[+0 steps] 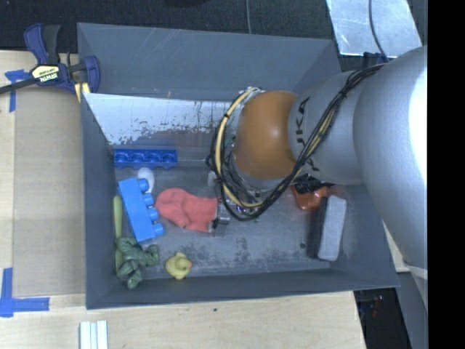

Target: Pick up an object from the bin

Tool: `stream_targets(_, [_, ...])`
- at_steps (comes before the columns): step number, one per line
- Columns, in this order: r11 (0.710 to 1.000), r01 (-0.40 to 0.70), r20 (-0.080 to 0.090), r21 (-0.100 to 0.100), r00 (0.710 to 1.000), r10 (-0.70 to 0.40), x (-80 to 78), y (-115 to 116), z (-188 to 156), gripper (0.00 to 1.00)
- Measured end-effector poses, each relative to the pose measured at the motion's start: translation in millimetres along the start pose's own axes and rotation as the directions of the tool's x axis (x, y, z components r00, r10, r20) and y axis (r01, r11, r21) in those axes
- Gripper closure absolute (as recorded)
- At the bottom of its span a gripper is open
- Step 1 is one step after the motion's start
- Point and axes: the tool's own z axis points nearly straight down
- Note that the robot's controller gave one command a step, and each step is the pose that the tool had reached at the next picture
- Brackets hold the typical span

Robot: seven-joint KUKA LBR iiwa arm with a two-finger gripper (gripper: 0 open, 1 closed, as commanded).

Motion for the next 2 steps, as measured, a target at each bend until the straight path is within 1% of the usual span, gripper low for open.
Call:
stream_targets(1, [0.996,0.090,0.000,-0.001,0.996,-0.090,6.4,-11,3,0.00])
stream_targets(2, [0.999,0.048,0.007,-0.001,0.999,-0.048,-20.2,-13,6,1.00])
